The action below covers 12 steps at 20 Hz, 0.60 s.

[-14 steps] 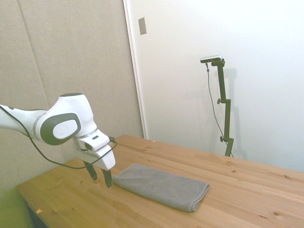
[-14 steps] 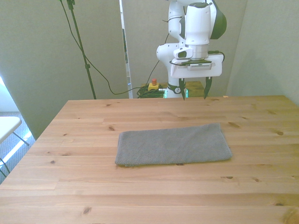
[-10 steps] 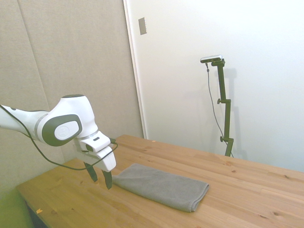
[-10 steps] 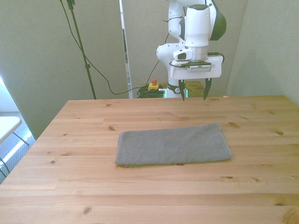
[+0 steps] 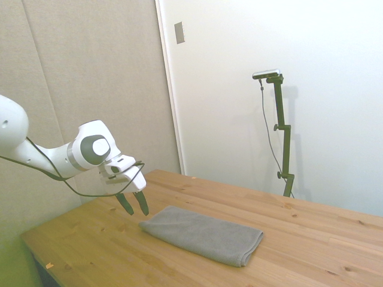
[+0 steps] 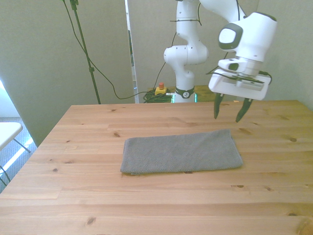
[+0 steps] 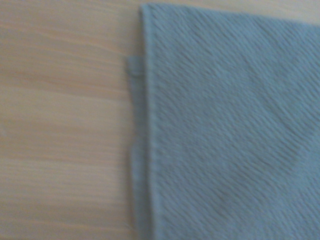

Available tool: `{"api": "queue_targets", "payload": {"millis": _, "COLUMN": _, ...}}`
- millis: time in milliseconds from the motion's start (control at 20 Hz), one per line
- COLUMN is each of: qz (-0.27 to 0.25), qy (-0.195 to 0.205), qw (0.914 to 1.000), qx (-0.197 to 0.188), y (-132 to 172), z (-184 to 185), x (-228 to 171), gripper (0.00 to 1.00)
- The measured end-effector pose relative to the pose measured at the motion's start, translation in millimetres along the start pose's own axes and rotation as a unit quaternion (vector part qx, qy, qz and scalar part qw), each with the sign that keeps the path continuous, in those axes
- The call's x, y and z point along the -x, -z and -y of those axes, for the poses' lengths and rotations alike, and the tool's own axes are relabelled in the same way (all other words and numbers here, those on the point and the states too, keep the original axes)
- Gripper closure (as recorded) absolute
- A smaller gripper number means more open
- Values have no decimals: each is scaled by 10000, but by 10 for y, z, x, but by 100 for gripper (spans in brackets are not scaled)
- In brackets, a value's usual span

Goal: Fold the towel

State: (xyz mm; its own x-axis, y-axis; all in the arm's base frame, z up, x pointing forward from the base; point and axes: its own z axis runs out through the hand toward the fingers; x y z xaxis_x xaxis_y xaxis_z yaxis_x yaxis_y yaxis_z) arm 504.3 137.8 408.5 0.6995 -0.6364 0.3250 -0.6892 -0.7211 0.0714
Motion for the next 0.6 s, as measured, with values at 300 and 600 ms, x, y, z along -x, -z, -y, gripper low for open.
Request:
{"api": "queue_targets", "payload": {"millis": 300, "qz": -692, "qy": 49, "qw": 9956, "qx": 629, "y": -63, "z": 711, "x": 306, "gripper": 0}}
{"api": "queue_targets", "payload": {"millis": 600, "qz": -751, "qy": 26, "qw": 9913, "qx": 1081, "y": -452, "z": 1248, "x": 409, "gripper": 0}}
